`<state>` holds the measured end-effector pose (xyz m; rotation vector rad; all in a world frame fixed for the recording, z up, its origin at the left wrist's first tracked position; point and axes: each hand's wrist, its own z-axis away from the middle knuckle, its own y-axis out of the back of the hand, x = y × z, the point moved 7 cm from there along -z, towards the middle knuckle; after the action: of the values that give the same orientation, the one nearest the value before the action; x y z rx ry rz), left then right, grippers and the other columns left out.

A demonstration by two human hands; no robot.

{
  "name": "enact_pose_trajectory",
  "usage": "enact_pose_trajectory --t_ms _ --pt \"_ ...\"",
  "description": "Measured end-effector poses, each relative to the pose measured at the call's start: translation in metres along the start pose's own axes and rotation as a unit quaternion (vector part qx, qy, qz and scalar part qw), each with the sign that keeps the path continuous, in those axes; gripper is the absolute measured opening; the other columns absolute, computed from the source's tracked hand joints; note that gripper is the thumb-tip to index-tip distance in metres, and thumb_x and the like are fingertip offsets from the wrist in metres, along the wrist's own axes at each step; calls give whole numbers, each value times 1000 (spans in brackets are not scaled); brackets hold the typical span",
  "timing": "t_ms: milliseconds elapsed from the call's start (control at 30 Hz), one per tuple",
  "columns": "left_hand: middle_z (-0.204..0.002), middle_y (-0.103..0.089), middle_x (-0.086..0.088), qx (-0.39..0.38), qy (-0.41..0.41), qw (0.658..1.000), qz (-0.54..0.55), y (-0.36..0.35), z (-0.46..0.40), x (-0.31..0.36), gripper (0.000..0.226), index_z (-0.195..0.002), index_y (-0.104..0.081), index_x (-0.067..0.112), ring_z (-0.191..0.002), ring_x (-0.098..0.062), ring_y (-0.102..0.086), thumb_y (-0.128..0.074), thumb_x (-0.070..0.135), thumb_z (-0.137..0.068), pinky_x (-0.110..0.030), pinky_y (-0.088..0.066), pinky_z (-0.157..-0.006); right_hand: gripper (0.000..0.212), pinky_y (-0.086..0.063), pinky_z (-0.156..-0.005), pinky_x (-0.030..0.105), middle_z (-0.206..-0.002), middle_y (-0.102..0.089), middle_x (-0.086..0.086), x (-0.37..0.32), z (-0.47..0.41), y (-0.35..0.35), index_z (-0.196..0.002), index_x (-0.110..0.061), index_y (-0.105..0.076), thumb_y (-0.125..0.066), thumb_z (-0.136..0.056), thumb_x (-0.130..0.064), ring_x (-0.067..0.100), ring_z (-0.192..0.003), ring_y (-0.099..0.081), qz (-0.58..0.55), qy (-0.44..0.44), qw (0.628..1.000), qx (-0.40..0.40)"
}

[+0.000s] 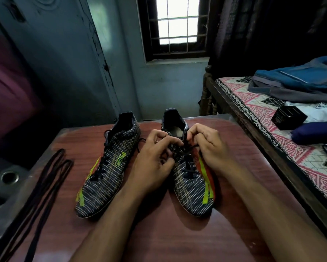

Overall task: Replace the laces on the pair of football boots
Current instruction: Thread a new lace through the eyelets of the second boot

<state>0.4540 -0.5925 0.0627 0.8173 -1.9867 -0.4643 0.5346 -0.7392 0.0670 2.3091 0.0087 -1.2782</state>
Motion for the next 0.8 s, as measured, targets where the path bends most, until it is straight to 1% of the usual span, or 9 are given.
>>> enact_pose_trajectory --t_ms 100,167,267,367,467,567,633,733,800 --pt "-112 -49 9 17 -7 1000 -2 4 0 4 43 -108 -73 26 -86 -12 -64 -65 -4 -79 -27 -54 -77 24 -42 -62 26 -73 -64 -15 -2 -1 -1 -84 -28 -67 -48 -90 -16 6 -67 -56 33 8 999 -38" --pt "-110 -51 8 27 -5 1000 0 5 -1 4 37 -107 -73 23 -87 -9 -63 -66 -1 -80 -29 -54 -79 4 -47 -67 22 -80 -68 -17 -3 0 -1 -89 -31 -70 -68 -92 -29 4 -74 -63 78 14 995 -59" --pt "-108 -51 8 44 12 999 -6 9 -1 0 30 -101 -73 23 -88 -8 -62 -68 1 -81 -32 -54 -79 11 -49 -73 18 -86 -71 -19 -4 1 -3 -90 -31 -73 -82 -85 -34 2 -82 -66 125 30 988 -83" --pt "-114 -41 10 16 37 998 -49 3 1 -3 33 -103 -66 34 -90 -6 -58 -68 10 -81 -40 -56 -78 7 -49 -68 12 -78 -72 -17 1 -4 11 -84 -25 -77 -84 -83 -23 -2 -76 -68 136 32 988 -59" --pt "-128 -33 9 2 32 994 -103 -4 1 -3 38 -110 -63 43 -112 -14 -50 -68 22 -78 -43 -54 -91 7 -45 -62 4 -75 -72 -16 14 -9 41 -82 -20 -79 -86 -81 -17 -3 -71 -69 148 5 989 10" --pt "-138 -30 9 2 33 996 -82 -7 0 -6 46 -117 -64 44 -121 -14 -46 -71 17 -79 -43 -51 -99 11 -45 -62 5 -77 -73 -16 19 -8 42 -81 -26 -76 -83 -86 -18 -5 -69 -68 141 -5 990 18" --pt "-140 -31 10 1 27 997 -77 -7 0 -8 53 -127 -61 43 -122 -12 -45 -70 16 -82 -41 -51 -100 10 -47 -64 10 -77 -73 -15 18 -7 31 -80 -27 -76 -80 -87 -32 -2 -71 -67 140 -1 990 -10" --pt "-144 -32 10 7 31 997 -77 -7 0 -12 68 -145 -48 43 -125 -12 -47 -69 19 -85 -40 -53 -99 38 -46 -66 30 -75 -61 -7 24 -7 19 -69 -26 -66 -66 -87 -59 5 -70 -58 183 0 982 -54" --pt "-147 -32 11 1 31 996 -84 -9 -1 -15 73 -151 -43 44 -126 -12 -46 -68 21 -86 -40 -52 -102 41 -42 -64 32 -76 -54 -1 23 -8 18 -69 -20 -59 -62 -94 -52 10 -69 -53 155 2 987 -50"
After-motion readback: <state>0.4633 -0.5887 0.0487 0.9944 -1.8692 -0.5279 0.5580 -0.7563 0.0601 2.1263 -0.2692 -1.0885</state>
